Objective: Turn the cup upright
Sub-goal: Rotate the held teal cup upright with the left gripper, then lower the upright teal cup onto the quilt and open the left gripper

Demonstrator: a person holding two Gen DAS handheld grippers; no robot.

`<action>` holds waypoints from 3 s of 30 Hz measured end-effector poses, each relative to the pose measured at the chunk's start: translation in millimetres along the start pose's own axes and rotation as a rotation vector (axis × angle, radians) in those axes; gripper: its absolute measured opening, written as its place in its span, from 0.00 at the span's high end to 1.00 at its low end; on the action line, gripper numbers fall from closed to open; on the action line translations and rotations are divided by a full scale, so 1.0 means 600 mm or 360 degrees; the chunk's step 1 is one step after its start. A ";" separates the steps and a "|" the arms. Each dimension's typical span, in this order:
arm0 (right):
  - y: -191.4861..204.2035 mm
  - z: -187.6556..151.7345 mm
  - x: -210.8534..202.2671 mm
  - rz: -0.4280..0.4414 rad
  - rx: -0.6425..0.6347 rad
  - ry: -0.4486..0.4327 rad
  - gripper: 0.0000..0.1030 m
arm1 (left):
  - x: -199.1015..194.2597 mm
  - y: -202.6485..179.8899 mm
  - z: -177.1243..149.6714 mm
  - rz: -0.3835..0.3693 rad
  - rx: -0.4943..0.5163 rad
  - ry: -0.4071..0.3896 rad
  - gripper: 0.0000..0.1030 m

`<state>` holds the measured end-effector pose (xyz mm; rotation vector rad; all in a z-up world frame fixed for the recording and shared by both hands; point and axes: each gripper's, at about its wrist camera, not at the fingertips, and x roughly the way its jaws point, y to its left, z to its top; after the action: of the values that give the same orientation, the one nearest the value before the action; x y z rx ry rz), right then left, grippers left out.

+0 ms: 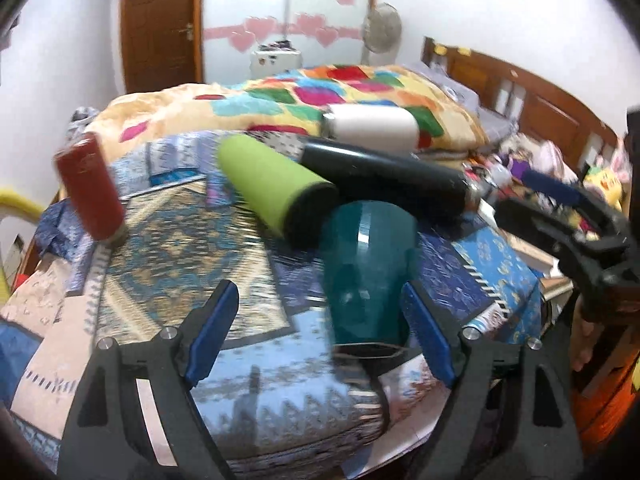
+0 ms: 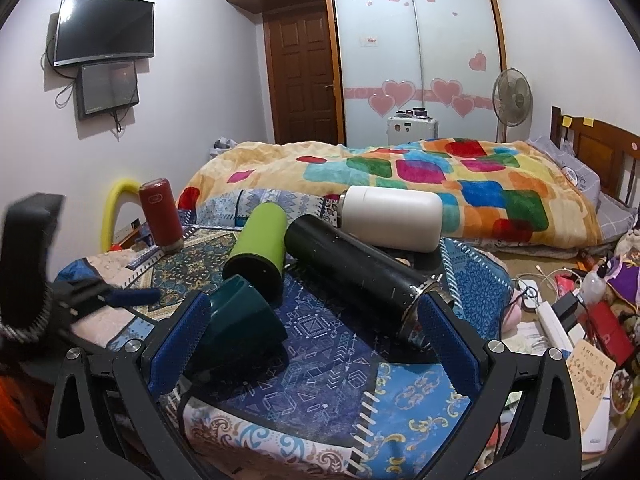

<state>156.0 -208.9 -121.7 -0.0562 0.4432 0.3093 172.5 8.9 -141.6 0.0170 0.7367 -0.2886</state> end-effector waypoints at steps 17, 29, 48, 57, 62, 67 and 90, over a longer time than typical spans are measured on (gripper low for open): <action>-0.007 -0.041 0.086 -0.0053 -0.0033 0.0259 0.00 | 0.045 0.052 -0.028 0.0087 -0.0096 0.0080 0.18; 0.011 -0.018 0.078 -0.0036 -0.0067 0.0242 0.00 | 0.017 0.036 -0.030 0.0125 -0.0065 -0.0032 0.18; 0.089 -0.009 0.153 0.0143 -0.0094 0.0442 0.05 | -0.029 0.072 -0.036 0.0235 -0.0095 -0.0219 0.18; 0.087 -0.017 0.183 0.0269 -0.0003 0.0579 0.23 | -0.027 0.072 -0.041 0.0211 -0.0074 -0.0237 0.18; 0.092 -0.016 0.178 0.0274 0.0008 0.0553 0.26 | -0.027 0.070 -0.038 0.0209 -0.0065 -0.0241 0.18; 0.092 -0.006 0.152 0.0258 -0.0031 0.0464 0.27 | -0.035 0.069 -0.033 0.0215 -0.0070 -0.0254 0.18; 0.093 0.018 0.122 0.0233 -0.0101 0.0247 0.30 | -0.075 0.056 -0.018 0.0184 -0.0081 -0.0386 0.06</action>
<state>206.2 -133.8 -142.8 -0.1106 0.5927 0.4650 142.6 53.8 -122.9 -0.0235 0.4998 -0.1580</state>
